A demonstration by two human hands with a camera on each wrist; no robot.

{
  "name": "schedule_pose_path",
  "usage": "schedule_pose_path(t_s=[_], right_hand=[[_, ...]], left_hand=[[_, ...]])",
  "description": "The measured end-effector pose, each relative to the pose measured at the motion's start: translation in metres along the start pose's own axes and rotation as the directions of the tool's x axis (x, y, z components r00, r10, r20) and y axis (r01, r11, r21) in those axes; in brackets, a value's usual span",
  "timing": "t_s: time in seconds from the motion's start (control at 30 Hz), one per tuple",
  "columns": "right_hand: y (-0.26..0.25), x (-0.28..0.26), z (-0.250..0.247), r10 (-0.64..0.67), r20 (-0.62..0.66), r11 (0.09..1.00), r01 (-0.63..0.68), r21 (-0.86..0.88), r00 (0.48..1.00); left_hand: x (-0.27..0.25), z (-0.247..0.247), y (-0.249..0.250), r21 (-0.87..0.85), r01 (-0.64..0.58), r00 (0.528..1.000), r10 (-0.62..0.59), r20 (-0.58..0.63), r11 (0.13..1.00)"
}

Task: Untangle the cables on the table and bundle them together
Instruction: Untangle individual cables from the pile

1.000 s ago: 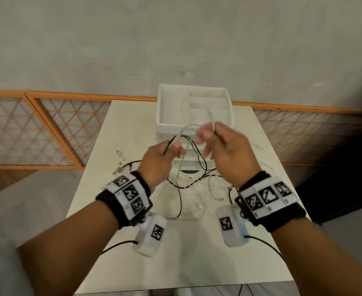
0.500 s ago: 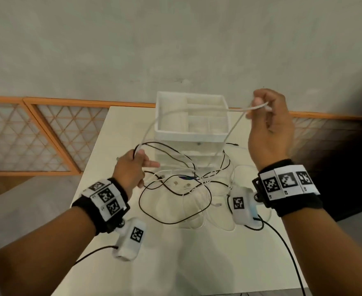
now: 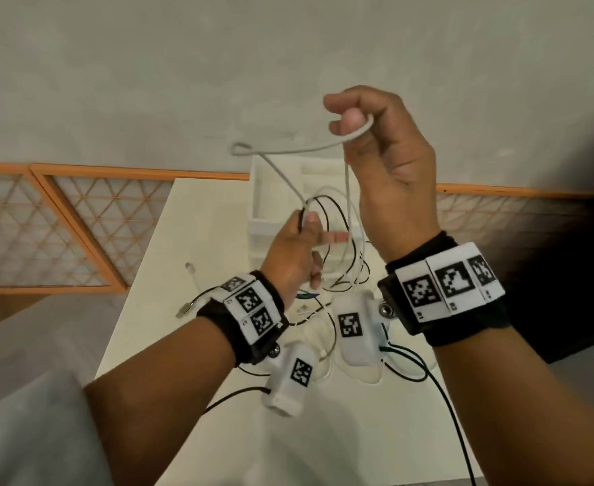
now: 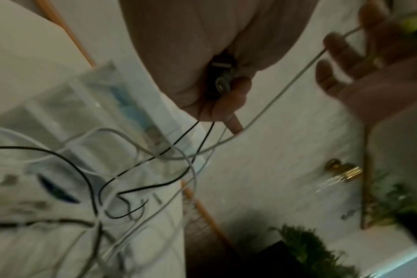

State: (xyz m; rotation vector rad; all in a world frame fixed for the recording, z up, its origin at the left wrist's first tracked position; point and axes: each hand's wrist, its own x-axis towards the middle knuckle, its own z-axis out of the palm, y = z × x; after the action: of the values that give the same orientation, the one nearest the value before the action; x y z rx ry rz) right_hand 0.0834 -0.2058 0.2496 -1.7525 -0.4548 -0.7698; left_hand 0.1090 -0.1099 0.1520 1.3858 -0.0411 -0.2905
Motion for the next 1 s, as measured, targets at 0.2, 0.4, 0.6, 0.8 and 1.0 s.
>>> schedule_pose_path(t_s=[0.2, 0.4, 0.6, 0.8, 1.0], right_hand=[[0.031, 0.015, -0.036, -0.006, -0.155, 0.986, -0.02, -0.167, 0.988], [0.078, 0.004, -0.071, 0.006, -0.153, 0.897, -0.073, -0.437, 0.988], [0.069, 0.015, -0.068, -0.015, -0.255, 0.918, -0.088, -0.386, 0.967], [0.081, 0.035, -0.069, 0.126, -0.424, 0.899, -0.284, -0.333, 0.897], [0.157, -0.006, -0.096, 0.774, -0.438, 0.5, -0.866, -0.021, 0.458]], left_hand=[[-0.023, -0.043, -0.081, 0.532, 0.156, 0.92, -0.318, 0.227, 0.832], [-0.02, -0.102, -0.091, 0.618, 0.306, 0.934, -0.354, -0.047, 0.724], [-0.01, -0.13, -0.07, 0.668, 0.311, 0.949, -0.266, -0.171, 0.677], [-0.008, -0.113, -0.043, 0.417, 0.36, 0.919, -0.242, -0.311, 0.835], [-0.005, -0.106, 0.009, 0.031, 0.172, 0.923, -0.15, -0.354, 0.985]])
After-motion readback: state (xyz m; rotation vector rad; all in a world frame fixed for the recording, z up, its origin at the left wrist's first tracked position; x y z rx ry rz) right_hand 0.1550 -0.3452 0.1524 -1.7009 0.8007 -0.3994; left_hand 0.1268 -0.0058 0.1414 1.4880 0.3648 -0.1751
